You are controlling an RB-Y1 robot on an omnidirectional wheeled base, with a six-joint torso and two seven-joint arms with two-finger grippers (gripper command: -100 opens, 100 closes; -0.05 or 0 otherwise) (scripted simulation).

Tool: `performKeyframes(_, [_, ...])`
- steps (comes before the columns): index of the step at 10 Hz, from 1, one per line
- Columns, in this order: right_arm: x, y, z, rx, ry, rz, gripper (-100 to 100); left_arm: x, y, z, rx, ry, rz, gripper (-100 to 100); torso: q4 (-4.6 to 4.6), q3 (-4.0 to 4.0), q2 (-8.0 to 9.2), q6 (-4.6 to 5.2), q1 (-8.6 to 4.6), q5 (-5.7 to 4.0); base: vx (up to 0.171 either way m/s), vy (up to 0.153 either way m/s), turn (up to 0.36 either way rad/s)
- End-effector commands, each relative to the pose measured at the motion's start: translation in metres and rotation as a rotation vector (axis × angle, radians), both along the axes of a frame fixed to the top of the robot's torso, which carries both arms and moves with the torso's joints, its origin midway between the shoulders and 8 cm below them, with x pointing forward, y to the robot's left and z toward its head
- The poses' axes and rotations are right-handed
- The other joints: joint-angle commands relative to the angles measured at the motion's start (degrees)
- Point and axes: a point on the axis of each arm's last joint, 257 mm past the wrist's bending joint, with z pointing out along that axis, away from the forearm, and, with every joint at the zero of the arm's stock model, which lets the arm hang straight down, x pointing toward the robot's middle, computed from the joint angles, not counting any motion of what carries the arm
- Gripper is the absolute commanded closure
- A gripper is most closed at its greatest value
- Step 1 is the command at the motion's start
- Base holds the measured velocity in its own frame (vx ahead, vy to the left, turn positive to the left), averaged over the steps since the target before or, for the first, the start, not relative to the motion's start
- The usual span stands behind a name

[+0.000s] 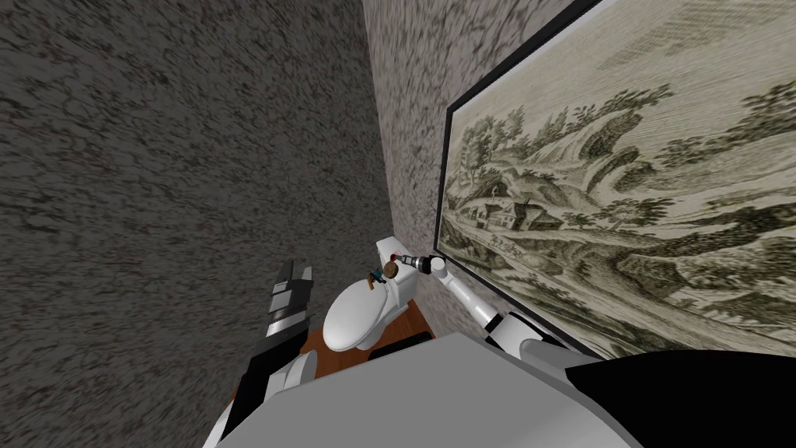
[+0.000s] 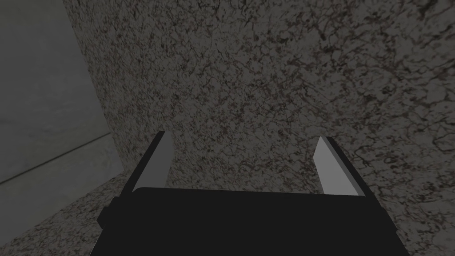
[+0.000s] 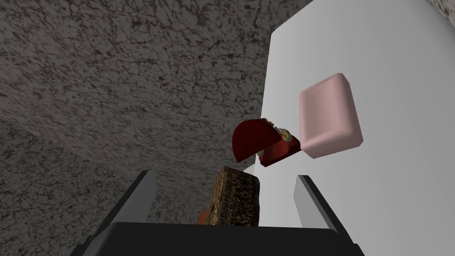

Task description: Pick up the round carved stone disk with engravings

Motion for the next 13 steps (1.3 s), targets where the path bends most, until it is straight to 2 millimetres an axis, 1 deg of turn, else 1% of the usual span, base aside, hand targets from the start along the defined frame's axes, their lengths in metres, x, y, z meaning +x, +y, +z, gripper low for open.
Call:
performKeyframes(1, [0.006, 0.003, 0.005, -0.015, -0.031, 0.000, -100, 0.000, 0.000, 0.000, 0.000, 0.000, 0.000, 0, 0.00, 0.00, 0.00, 0.00, 0.00, 0.00, 0.003, 0.004, 0.012])
performKeyframes(2, [0.008, 0.007, 0.002, -0.027, -0.041, -0.003, -100, 0.000, 0.000, 0.000, 0.000, 0.000, 0.000, 0, 0.01, -0.01, -0.02, -0.02, 0.09, 0.03, -0.010, 0.006, 0.018])
performKeyframes(3, [0.001, 0.008, -0.020, -0.047, -0.010, -0.005, -100, 0.000, 0.000, 0.000, 0.000, 0.000, 0.000, 0, 0.01, 0.01, 0.01, -0.02, 0.12, 0.04, -0.044, 0.010, 0.043])
performKeyframes(4, [-0.005, 0.007, -0.035, -0.062, 0.014, -0.004, -100, 0.000, 0.000, 0.000, 0.000, 0.000, 0.000, 0, 0.02, 0.06, 0.12, -0.02, 0.14, 0.04, -0.060, 0.013, 0.042])
performKeyframes(5, [-0.010, 0.006, -0.045, -0.071, 0.031, -0.003, -100, 0.000, 0.000, 0.000, 0.000, 0.000, 0.000, 0, 0.04, 0.11, 0.19, -0.01, 0.14, 0.04, -0.042, 0.005, 0.015])
performKeyframes(6, [-0.003, 0.006, -0.036, -0.063, 0.019, -0.005, -100, 0.000, 0.000, 0.000, 0.000, 0.000, 0.000, 0, 0.04, 0.09, 0.15, -0.01, 0.11, 0.04, -0.014, 0.000, 0.001])
performKeyframes(7, [-0.003, 0.005, -0.037, -0.065, 0.021, -0.004, 0, 0.000, 0.000, 0.000, 0.000, 0.000, 0.000, 0, 0.03, 0.06, 0.08, -0.01, 0.10, 0.04, 0.000, 0.000, 0.000])
performKeyframes(8, [0.003, -0.020, -0.042, -0.076, 0.030, -0.020, -100, 0.000, 0.000, 0.000, 0.000, 0.000, 0.000, 0, 0.02, 0.03, 0.03, -0.01, 0.09, 0.04, -0.028, 0.050, 0.172])
performKeyframes(9, [0.002, -0.022, -0.046, -0.077, 0.038, -0.023, -100, 0.000, 0.000, 0.000, 0.000, 0.000, 0.000, 0, 0.02, 0.04, 0.06, -0.04, 0.23, 0.06, -0.034, 0.054, 0.076])
performKeyframes(10, [0.009, -0.043, -0.042, -0.074, 0.035, -0.037, -100, 0.000, 0.000, 0.000, 0.000, 0.000, 0.000, 0, 0.03, 0.06, 0.09, -0.01, 0.27, 0.07, -0.045, 0.072, 0.138])
performKeyframes(11, [0.007, -0.048, -0.053, -0.085, 0.051, -0.043, -100, 0.000, 0.000, 0.000, 0.000, 0.000, 0.000, 0, 0.04, 0.08, 0.13, -0.03, 0.33, 0.09, -0.034, 0.065, 0.070])
performKeyframes(12, [0.013, -0.070, -0.048, -0.081, 0.045, -0.057, -100, 0.000, 0.000, 0.000, 0.000, 0.000, 0.000, 0, -0.02, 0.04, 0.11, -0.02, 0.32, 0.07, -0.037, 0.068, 0.166])
performKeyframes(13, [0.011, -0.075, -0.058, -0.089, 0.062, -0.064, -100, 0.000, 0.000, 0.000, 0.000, 0.000, 0.000, 0, -0.07, -0.02, 0.05, -0.01, 0.27, 0.06, -0.032, 0.052, 0.073])
